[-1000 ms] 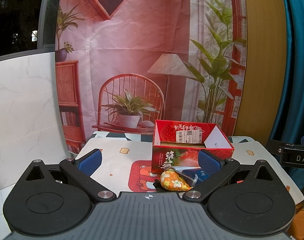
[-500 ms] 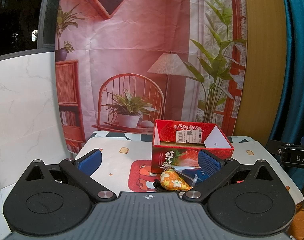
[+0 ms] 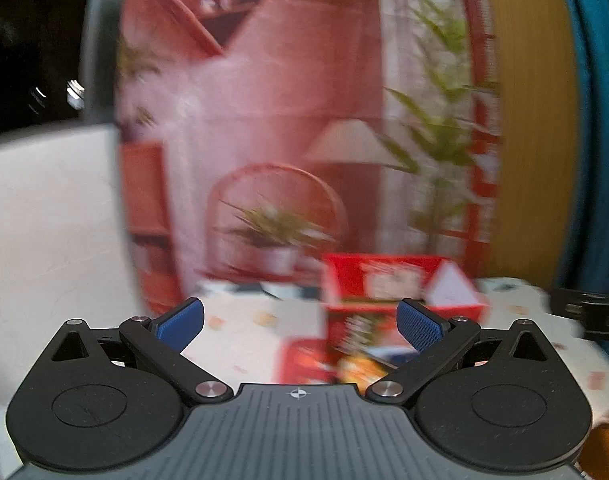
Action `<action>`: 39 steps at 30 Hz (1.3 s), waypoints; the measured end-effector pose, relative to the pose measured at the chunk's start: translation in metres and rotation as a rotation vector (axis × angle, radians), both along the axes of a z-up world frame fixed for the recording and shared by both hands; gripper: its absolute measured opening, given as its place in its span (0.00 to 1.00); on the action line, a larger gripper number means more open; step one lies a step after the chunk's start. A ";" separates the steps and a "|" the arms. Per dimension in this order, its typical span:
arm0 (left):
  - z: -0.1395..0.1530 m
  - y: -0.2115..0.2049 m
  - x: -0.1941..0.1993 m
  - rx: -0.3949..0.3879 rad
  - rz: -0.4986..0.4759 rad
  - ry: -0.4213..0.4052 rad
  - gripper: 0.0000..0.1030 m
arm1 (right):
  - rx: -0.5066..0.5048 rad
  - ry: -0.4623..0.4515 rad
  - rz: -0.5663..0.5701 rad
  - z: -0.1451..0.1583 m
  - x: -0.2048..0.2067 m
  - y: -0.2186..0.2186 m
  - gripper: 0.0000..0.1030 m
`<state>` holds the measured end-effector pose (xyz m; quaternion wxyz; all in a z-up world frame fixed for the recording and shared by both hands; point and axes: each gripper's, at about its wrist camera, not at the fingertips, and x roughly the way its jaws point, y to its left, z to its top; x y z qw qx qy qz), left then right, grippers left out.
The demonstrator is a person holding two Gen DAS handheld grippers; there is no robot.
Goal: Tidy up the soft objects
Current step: 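Move both grippers toward the pile of soft items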
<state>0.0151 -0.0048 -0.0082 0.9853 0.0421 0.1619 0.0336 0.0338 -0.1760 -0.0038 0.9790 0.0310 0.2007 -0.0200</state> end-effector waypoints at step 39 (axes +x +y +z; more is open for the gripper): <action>-0.167 0.018 0.107 -0.077 -0.031 0.271 1.00 | 0.071 0.120 0.105 -0.175 0.082 -0.007 1.00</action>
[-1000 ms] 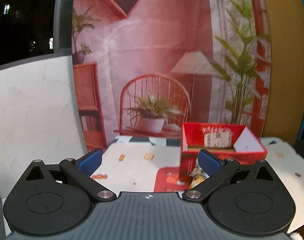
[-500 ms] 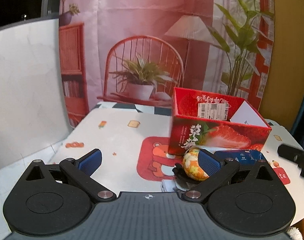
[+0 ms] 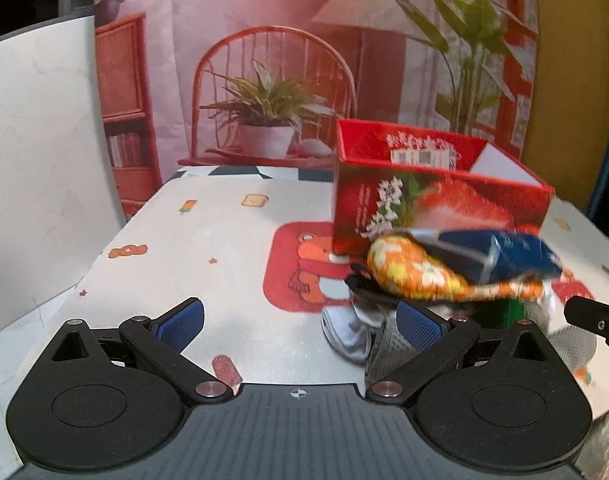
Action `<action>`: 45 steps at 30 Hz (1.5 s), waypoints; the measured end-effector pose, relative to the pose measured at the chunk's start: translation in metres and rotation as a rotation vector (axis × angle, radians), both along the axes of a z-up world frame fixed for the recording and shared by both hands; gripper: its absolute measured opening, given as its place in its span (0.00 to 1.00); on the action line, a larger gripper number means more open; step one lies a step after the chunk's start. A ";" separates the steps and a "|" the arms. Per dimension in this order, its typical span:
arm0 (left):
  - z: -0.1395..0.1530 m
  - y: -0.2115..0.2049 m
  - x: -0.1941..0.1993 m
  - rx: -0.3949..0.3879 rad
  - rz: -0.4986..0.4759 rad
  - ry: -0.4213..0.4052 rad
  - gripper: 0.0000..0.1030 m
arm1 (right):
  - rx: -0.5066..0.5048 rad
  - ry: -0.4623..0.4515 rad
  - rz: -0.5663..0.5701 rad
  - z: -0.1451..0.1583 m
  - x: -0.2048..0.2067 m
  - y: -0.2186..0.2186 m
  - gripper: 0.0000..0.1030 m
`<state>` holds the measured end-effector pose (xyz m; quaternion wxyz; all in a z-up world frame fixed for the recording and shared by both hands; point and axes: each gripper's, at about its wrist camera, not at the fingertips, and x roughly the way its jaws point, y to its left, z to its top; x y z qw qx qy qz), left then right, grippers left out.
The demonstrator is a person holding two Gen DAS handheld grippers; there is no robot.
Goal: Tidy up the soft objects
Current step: 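Move both grippers toward the pile of soft items, then close the left gripper on the grey mesh cloth while the right gripper grasps its other end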
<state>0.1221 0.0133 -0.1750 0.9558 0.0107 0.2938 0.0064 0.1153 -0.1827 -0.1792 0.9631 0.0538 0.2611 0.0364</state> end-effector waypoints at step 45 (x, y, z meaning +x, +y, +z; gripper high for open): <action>-0.079 -0.044 0.034 -0.054 -0.129 0.252 0.55 | 0.002 0.117 -0.169 -0.083 0.016 -0.044 0.93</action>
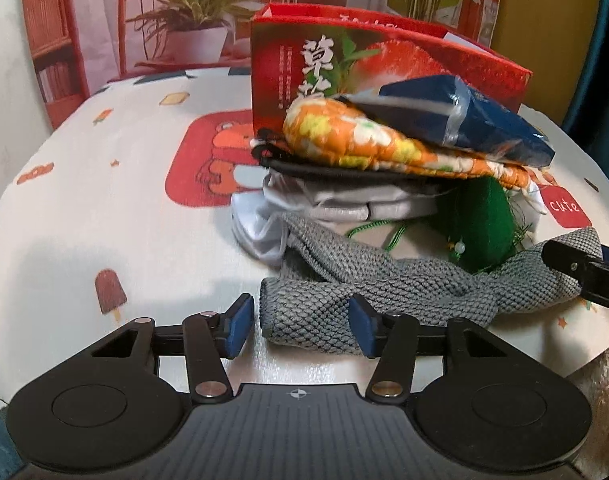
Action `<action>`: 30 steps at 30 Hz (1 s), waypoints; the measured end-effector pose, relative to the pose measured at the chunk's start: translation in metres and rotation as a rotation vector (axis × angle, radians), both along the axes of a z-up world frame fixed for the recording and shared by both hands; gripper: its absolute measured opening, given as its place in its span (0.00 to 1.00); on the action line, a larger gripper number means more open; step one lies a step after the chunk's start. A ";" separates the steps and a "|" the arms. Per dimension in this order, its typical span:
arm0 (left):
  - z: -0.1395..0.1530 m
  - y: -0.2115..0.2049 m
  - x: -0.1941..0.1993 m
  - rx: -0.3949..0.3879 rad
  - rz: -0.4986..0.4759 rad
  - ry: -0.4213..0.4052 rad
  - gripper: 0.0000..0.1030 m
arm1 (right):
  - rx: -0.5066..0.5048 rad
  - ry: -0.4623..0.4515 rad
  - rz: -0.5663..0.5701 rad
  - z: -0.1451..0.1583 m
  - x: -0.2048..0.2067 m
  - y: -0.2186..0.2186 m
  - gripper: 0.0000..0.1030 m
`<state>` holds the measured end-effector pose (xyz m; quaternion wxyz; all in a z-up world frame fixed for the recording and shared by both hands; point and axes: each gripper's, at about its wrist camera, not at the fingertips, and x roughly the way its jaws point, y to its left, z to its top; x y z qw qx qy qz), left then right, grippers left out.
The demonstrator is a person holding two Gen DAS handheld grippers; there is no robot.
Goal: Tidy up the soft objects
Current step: 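Close the left gripper on the grey mesh cloth while the right gripper grasps its other end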
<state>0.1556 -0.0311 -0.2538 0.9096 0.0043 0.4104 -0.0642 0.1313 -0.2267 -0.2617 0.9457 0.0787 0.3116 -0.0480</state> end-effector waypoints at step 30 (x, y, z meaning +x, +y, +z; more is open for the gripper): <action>-0.003 0.002 -0.005 -0.111 -0.051 0.005 0.67 | 0.055 0.052 0.019 -0.008 -0.003 -0.007 0.61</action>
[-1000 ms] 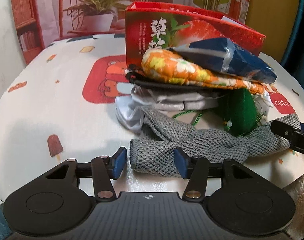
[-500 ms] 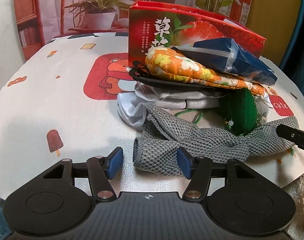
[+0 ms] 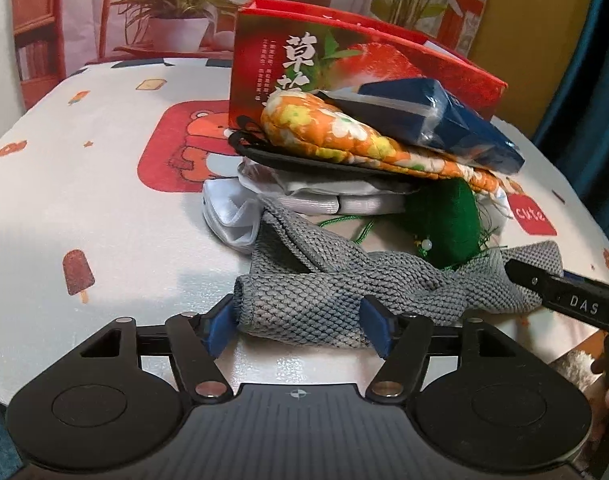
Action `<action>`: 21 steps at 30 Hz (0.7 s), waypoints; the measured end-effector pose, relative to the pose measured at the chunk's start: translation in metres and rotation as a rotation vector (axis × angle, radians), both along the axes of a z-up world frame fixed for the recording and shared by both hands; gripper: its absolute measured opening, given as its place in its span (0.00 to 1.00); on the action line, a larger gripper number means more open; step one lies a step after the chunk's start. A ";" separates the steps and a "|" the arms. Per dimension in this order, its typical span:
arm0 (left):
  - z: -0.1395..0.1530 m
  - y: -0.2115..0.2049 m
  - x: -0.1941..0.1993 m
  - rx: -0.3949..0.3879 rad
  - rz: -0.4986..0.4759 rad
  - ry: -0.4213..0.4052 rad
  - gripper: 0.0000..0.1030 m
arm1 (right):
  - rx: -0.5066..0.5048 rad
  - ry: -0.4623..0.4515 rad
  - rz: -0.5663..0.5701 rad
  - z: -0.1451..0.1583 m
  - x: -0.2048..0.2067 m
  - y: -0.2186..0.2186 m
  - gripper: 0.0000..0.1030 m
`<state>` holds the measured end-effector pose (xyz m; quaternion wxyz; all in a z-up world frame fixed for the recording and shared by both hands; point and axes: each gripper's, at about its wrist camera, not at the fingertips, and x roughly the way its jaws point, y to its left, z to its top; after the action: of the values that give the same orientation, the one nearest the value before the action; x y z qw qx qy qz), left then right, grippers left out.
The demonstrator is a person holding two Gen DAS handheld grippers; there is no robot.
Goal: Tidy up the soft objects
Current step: 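Close the left gripper on the grey mesh cloth while the right gripper grasps its other end, then lift the grey mesh cloth with both grippers toward the red box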
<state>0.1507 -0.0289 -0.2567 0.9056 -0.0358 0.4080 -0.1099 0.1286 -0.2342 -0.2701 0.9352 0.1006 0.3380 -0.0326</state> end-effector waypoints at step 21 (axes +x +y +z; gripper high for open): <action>0.012 0.000 -0.009 0.025 -0.070 -0.026 0.16 | 0.068 -0.037 0.048 0.016 -0.007 -0.001 0.23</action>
<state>0.1419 -0.0287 -0.2444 0.9067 -0.0086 0.3987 -0.1369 0.1220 -0.2348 -0.2542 0.9379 0.1245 0.3238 0.0034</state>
